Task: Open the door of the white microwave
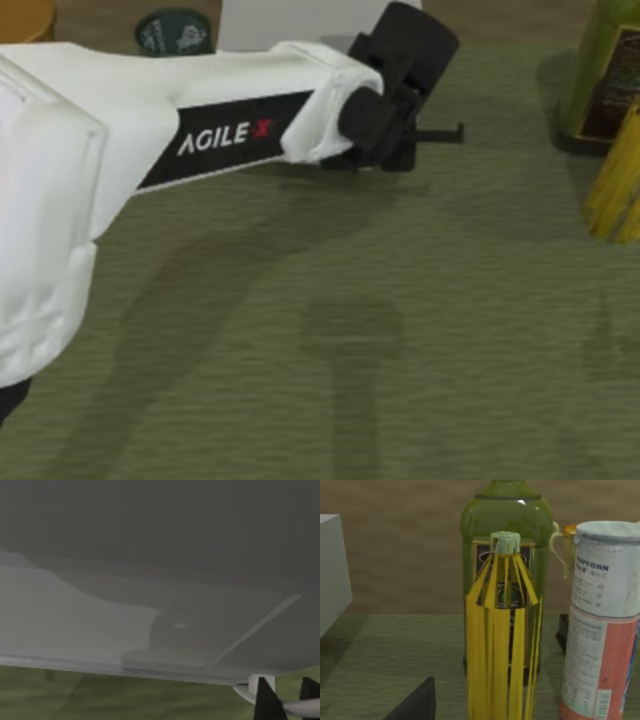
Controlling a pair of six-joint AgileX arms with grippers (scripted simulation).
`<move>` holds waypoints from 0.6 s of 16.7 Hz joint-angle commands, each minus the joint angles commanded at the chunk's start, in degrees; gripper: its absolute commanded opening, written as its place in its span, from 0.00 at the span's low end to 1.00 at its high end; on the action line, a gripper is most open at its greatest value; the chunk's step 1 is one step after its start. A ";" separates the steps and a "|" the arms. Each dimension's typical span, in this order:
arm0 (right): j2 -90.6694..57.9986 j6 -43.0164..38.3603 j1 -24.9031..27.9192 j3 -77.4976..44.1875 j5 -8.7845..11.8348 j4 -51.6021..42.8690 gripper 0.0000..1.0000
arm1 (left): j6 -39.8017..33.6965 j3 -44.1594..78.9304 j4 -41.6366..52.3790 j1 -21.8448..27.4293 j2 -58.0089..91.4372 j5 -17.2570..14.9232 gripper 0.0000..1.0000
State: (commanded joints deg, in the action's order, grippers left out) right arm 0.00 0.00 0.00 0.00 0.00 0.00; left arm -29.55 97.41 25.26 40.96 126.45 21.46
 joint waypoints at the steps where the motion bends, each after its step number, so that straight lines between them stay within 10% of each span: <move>1: 0.00 0.00 0.00 0.00 0.00 0.00 1.00 | 0.00 0.00 0.00 0.00 0.00 0.00 0.00; 10: 0.00 0.00 0.00 0.00 0.00 0.00 1.00 | 2.37 -3.46 -2.31 -0.21 -2.09 -1.59 0.00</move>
State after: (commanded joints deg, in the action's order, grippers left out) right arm 0.00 0.00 0.00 0.00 0.00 0.00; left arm -27.18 93.95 22.95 40.75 124.36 19.88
